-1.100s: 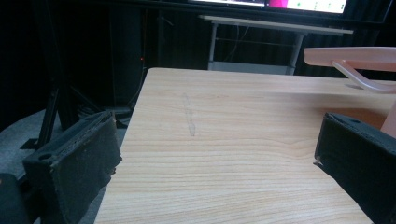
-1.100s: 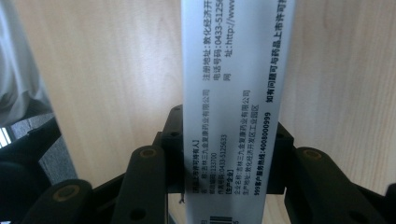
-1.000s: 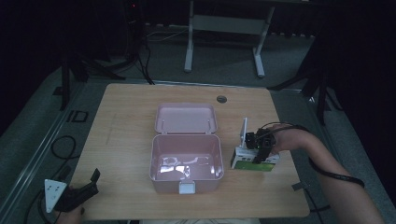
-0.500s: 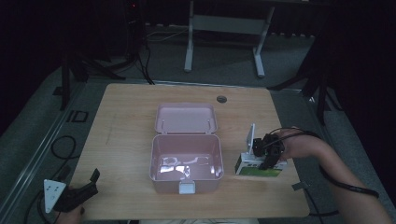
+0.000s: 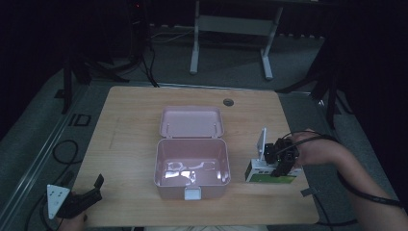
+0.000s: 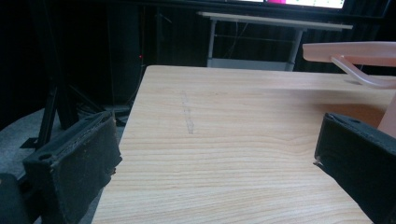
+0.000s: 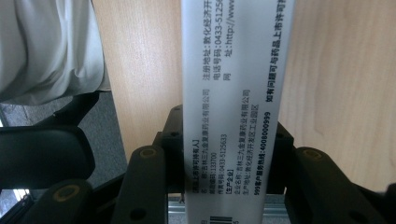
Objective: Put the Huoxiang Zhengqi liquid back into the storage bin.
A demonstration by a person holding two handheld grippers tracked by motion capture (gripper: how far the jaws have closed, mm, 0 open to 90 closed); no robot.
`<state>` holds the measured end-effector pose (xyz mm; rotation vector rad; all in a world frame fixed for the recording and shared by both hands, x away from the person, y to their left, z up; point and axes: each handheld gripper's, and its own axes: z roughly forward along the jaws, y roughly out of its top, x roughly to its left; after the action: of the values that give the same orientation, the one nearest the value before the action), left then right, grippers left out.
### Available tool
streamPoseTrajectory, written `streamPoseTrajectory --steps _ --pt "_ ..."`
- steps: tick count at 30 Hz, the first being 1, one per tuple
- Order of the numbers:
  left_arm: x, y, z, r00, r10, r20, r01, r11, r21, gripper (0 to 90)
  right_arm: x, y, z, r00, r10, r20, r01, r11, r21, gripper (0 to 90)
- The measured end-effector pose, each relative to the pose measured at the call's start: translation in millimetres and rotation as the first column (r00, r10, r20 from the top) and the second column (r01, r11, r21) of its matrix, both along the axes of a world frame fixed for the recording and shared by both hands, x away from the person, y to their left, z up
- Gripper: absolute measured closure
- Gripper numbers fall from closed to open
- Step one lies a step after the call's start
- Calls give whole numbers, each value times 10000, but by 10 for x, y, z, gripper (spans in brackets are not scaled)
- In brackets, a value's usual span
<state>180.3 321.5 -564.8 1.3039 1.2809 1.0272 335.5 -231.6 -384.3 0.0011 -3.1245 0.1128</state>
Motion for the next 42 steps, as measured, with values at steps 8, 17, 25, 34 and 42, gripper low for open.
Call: streamPoseTrajectory --steps 8,17,25,34,42 --pt "0 1 0 10000 4 2 -4 10000 -28 2 -52 102 374 9998 152 120 -156 9994 306 619" --pt "0 2 0 10000 7 4 -7 10000 -27 2 -33 343 646 9988 322 366 -340 9981 508 619" --pt "-3 4 -1 10000 30 20 -29 10000 -44 2 66 620 692 9992 358 195 -369 9977 568 618" --pt "-4 4 -1 10000 49 44 -48 10000 -73 2 116 905 664 9984 570 1 -570 9982 162 618" --pt "-6 7 -2 10000 24 68 -23 10000 -91 2 81 1251 695 9957 924 66 -925 9954 255 618"
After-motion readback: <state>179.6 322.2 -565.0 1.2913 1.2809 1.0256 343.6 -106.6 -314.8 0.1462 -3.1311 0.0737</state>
